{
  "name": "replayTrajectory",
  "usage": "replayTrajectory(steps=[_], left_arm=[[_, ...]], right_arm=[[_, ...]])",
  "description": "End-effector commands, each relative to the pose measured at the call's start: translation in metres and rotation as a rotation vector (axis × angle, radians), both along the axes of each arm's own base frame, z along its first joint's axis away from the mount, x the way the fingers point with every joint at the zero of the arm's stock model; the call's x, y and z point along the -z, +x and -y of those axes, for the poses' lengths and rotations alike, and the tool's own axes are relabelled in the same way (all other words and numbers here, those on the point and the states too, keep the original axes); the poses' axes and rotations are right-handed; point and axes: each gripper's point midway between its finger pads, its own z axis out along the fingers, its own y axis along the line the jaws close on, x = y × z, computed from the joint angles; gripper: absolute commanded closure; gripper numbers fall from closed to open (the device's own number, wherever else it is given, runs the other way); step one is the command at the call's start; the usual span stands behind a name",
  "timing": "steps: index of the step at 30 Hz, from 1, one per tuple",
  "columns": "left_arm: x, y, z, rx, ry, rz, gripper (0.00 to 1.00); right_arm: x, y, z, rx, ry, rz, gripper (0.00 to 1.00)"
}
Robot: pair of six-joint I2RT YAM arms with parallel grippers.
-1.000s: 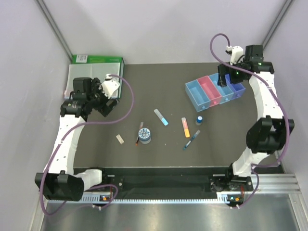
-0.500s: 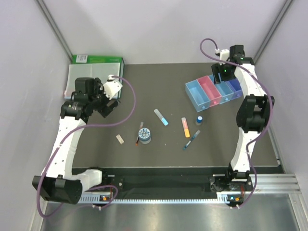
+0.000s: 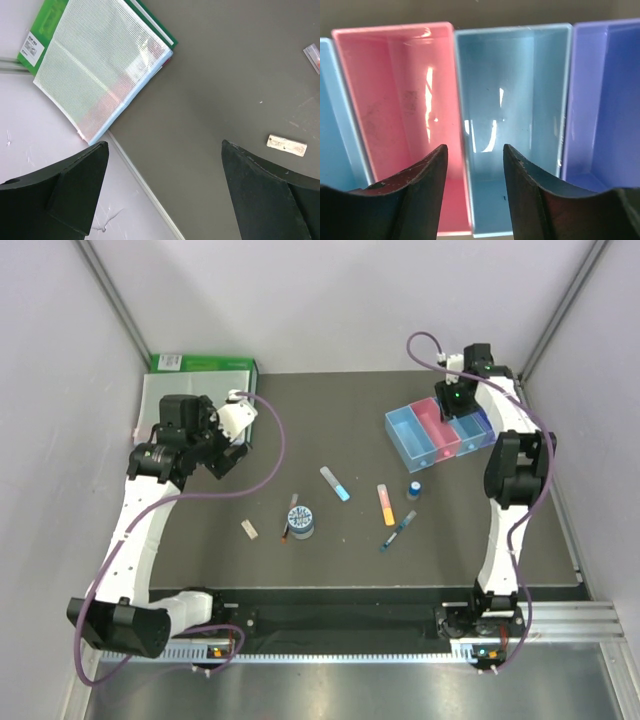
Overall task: Sort the stationery into containers
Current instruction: Move the storage box to the center of the board.
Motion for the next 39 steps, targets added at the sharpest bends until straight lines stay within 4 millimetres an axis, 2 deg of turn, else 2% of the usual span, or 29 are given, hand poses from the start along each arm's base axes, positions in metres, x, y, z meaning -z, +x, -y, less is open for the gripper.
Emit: replayTrajectory(steps=[1,2,3,5,9,14,17,18,19,29,39], left_arm=[[-0.015,0.005,0.001,0.001,0.004,0.041,0.01],[-0.015,0.005,0.001,0.002,0.005,0.041,0.01],[-0.015,0.005,0.001,0.002,0.005,0.043,0.01],[-0.014,0.006,0.001,0.004,0.008,0.042,0.01],[-0.018,0.004,0.001,0.002,0.013,0.054,0.01],[-0.016,0.001,0.001,0.008,0.015,0.047,0.01],[-0.014,0.002,0.003,0.013,0.016,0.042,0.01],[-0.014,0.002,0.004,0.016,0.015,0.04,0.01],[-0.013,0.002,0.004,0.017,0.019,0.038,0.01],[-0.007,0.003,0.008,0.038,0.045,0.015,0.01],[-0.006,0.008,0.017,0.045,0.051,0.001,0.01]], right_arm=[[-0.002,0.012,-0.027,-0.023,0.015,0.044,0.52],[0.0,0.011,-0.029,-0.024,0.018,0.037,0.54],[0.0,0.01,-0.032,-0.026,0.022,0.033,0.62],[0.005,0.006,-0.041,-0.036,0.041,0.018,0.67],[0.009,0.002,-0.05,-0.039,0.05,0.011,0.69],[0.012,0.006,-0.045,-0.01,0.031,0.019,0.7],[0.017,0.006,-0.046,0.001,0.04,0.007,0.8],[0.017,0.006,-0.048,0.015,0.056,0.002,0.93],[0.017,0.004,-0.05,0.018,0.075,-0.002,0.99],[0.01,-0.017,-0.094,0.067,0.259,-0.062,1.0],[-0.001,-0.039,-0.171,0.024,0.442,-0.134,1.0]])
